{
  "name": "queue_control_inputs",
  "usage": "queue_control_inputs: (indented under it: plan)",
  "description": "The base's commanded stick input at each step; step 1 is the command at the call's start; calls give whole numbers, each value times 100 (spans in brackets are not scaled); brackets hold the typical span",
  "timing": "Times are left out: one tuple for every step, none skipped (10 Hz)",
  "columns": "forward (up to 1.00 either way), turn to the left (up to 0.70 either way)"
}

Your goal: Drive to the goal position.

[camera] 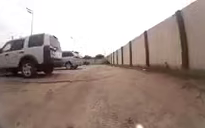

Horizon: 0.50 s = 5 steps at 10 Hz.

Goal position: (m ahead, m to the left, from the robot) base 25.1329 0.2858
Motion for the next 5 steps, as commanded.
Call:
queue_control_inputs:
  plan:
    - [50,0]
    - [50,0]
    - [33,0]
    - [0,0]
    - [0,0]
